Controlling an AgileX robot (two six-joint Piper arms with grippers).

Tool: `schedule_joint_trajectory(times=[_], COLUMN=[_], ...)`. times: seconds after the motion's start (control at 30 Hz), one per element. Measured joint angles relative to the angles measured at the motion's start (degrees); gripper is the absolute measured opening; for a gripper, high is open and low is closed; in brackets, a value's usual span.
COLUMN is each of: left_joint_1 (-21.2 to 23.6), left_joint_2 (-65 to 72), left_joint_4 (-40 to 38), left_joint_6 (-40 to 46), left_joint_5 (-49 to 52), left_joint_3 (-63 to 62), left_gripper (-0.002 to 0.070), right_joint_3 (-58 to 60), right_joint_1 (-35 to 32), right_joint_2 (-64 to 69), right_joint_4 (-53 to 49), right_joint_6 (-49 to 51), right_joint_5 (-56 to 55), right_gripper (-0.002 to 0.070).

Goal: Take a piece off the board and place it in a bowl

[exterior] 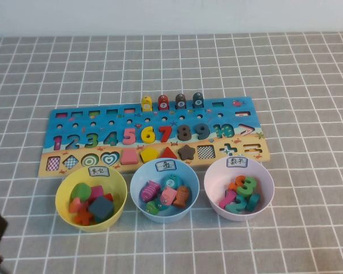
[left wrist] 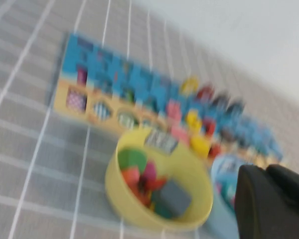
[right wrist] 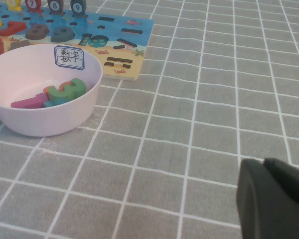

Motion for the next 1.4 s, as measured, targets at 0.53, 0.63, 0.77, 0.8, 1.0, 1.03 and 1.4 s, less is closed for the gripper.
schedule_joint_trajectory(times=[0.53,0.63,0.77,0.8,1.0,1.03,1.4], left_joint_1=[-1.75,-4.51,-9.15,-10.47,-16.57,-16.87,-18.02], left_joint_2=[49.76,58.0,68.18,70.96,85.47,87.55,102.11], left_joint_4=[10.13,11.21,14.75,16.22,23.4,23.82,28.96], left_joint_6=[11.11,11.13,8.81,8.09,3.89,3.24,-2.84], left_joint_5=[26.07,26.5,28.57,29.27,35.87,37.18,46.09], left_joint_3=[-37.45,-44.32,-54.45,-57.13,-71.37,-73.66,-91.28], left_gripper=[-0.0005,-0.0005,-0.0005,-0.0005,-0.0005,-0.0005,-0.0005], right_joint_3=[0.0,0.0,0.0,0.0,0.0,0.0,0.0], right_joint_1=[0.0,0.0,0.0,0.0,0.0,0.0,0.0], right_joint_2=[0.0,0.0,0.0,0.0,0.0,0.0,0.0], right_joint_4=[0.0,0.0,0.0,0.0,0.0,0.0,0.0], right_joint_6=[0.0,0.0,0.0,0.0,0.0,0.0,0.0], right_joint_5=[0.0,0.0,0.0,0.0,0.0,0.0,0.0], right_gripper=[-0.0019,-0.0019,-0.0019,-0.0019,-0.0019,-0.0019,-0.0019])
